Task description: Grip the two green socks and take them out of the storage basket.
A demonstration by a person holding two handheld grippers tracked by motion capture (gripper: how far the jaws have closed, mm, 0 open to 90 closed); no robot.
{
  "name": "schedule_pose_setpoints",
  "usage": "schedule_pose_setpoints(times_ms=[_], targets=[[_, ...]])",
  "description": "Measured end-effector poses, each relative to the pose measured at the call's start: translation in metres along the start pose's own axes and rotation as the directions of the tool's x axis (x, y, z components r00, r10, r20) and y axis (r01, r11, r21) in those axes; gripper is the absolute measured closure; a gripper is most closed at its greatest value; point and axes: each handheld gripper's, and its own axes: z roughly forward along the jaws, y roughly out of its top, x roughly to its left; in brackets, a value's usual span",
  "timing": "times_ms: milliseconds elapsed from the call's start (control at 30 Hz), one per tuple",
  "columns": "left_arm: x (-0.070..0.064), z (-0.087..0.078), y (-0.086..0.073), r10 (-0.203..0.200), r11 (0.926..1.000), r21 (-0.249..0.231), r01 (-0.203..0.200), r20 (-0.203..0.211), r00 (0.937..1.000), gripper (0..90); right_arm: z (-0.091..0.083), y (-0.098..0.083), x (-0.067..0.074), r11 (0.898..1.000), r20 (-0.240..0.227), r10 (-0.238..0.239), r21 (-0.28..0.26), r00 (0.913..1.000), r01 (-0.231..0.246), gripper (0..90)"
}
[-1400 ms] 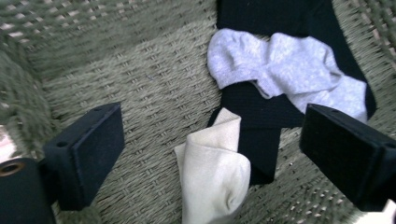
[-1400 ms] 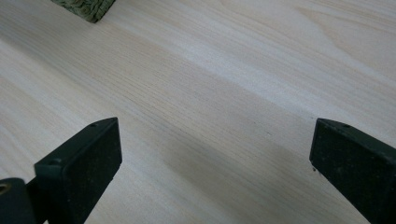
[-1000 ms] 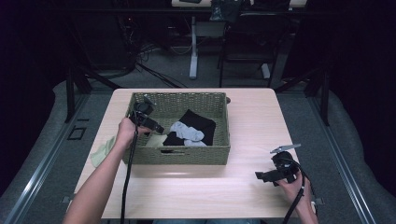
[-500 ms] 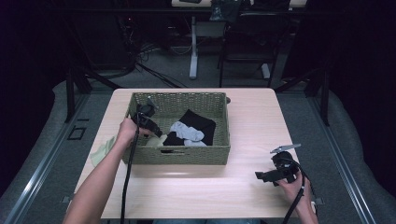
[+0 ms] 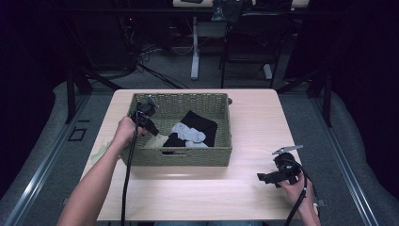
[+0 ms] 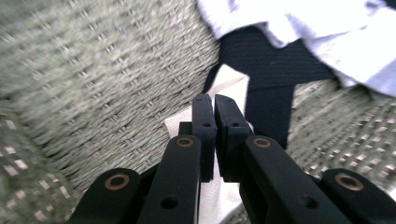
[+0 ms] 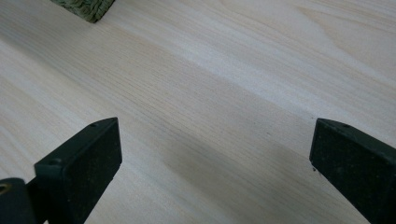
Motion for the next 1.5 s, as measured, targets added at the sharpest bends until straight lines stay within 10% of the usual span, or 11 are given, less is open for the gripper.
schedule_pose_setpoints(times_ms=[767, 1500], targets=[[-0.027, -0.083, 0.007, 0.099, 0.9809, -0.161, -0.11, -0.072, 0.9924, 88.0, -0.001, -0.001, -0.001, 1.0, 0.005, 0.005, 0.002, 1.0, -0.005, 1.7], [-0.03, -0.166, 0.005, 0.084, 0.9517, -0.281, -0.123, -0.146, 0.9857, 87.9, -0.001, -0.001, -0.001, 1.0, 0.003, 0.003, 0.004, 1.0, -0.003, 1.7]])
